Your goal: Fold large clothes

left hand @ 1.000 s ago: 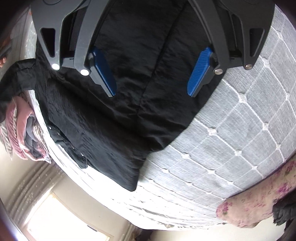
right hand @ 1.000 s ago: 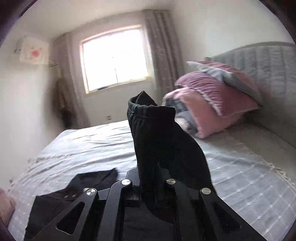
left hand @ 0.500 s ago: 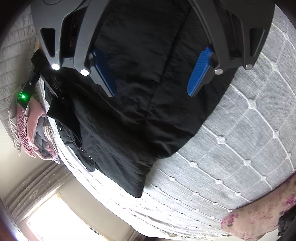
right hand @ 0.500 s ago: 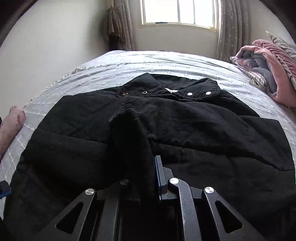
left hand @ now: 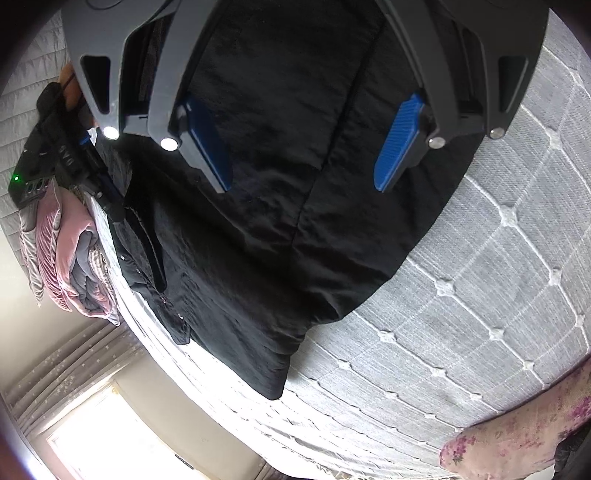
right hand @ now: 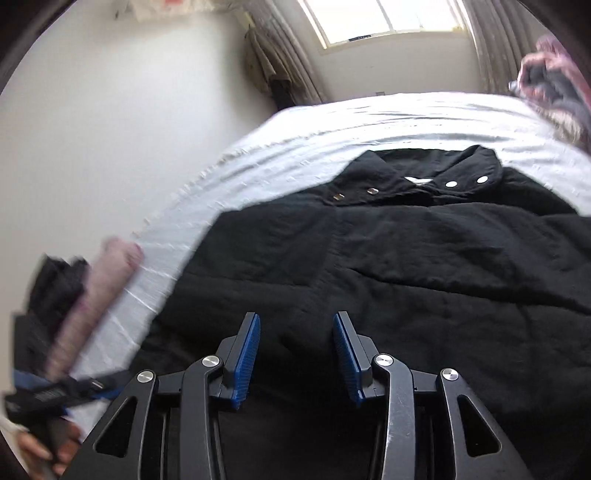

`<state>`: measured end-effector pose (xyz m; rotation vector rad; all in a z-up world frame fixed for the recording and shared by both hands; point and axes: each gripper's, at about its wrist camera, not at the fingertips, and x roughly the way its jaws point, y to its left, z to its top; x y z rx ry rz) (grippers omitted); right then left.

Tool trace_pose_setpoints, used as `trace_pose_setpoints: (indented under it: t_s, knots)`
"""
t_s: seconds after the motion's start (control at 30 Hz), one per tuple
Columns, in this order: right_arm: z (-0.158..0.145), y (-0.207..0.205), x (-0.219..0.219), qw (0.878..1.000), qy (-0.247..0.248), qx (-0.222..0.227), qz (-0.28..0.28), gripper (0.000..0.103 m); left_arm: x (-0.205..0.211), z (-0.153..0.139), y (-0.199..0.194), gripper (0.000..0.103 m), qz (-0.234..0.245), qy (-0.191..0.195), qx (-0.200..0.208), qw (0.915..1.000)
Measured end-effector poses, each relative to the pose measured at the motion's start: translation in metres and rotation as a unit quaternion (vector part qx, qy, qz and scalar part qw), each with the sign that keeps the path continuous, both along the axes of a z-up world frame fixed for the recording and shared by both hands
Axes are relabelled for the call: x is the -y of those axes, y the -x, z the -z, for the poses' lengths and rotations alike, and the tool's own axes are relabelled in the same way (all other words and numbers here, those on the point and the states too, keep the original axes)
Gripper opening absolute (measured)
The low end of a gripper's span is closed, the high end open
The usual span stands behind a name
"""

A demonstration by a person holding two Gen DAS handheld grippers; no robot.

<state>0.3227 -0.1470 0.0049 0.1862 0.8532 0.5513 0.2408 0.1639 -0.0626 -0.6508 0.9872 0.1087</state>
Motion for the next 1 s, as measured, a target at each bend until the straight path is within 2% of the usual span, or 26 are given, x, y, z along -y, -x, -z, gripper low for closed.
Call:
trace_pose_setpoints:
  t_s: [0.03, 0.17, 0.2, 0.47, 0.53, 0.6, 0.67, 0.73, 0.83, 0.9, 1.0]
  knots:
    - [0.001, -0.003, -0.002, 1.000, -0.001, -0.004, 0.007, 0.043, 0.000, 0.000, 0.000, 0.079, -0.001, -0.002, -0.001, 1.0000]
    - [0.035, -0.021, -0.029, 0.996, 0.067, -0.064, 0.010, 0.042, 0.000, 0.003, -0.001, 0.079, -0.004, -0.004, -0.007, 1.0000]
    - [0.043, -0.024, -0.033, 0.995, 0.075, -0.067, 0.021, 0.042, 0.000, 0.004, -0.001, 0.079, -0.004, -0.003, -0.009, 0.9999]
    - [0.044, -0.037, -0.037, 0.994, 0.019, -0.083, 0.074, 0.043, 0.005, 0.003, -0.003, 0.079, 0.012, -0.013, -0.004, 0.9998]
    - [0.037, -0.030, -0.025, 0.992, -0.026, -0.099, 0.073, 0.043, 0.001, 0.003, -0.002, 0.079, 0.009, -0.014, -0.004, 0.9999]
    - [0.026, -0.017, -0.008, 0.989, -0.055, -0.116, 0.074, 0.045, -0.005, 0.003, -0.001, 0.079, 0.003, -0.015, -0.006, 0.9999]
    - [0.012, 0.006, 0.017, 0.988, -0.049, -0.115, 0.087, 0.053, -0.011, 0.005, 0.000, 0.080, 0.002, -0.015, -0.010, 0.9998]
    - [-0.001, 0.031, 0.051, 0.986, -0.033, -0.112, 0.116, 0.060, -0.018, 0.007, 0.001, 0.080, -0.003, -0.013, -0.017, 0.9998]
    - [-0.015, 0.073, 0.121, 0.979, -0.045, -0.102, 0.171, 0.068, -0.022, 0.008, 0.005, 0.080, -0.012, -0.013, -0.018, 0.9997]
    - [-0.016, 0.092, 0.166, 0.968, -0.046, -0.110, 0.219, 0.069, -0.017, 0.008, 0.007, 0.080, -0.005, -0.018, -0.018, 0.9997]
    - [0.000, 0.121, 0.236, 0.941, -0.060, -0.150, 0.299, 0.069, -0.010, 0.007, 0.007, 0.080, 0.016, -0.021, -0.013, 0.9996]
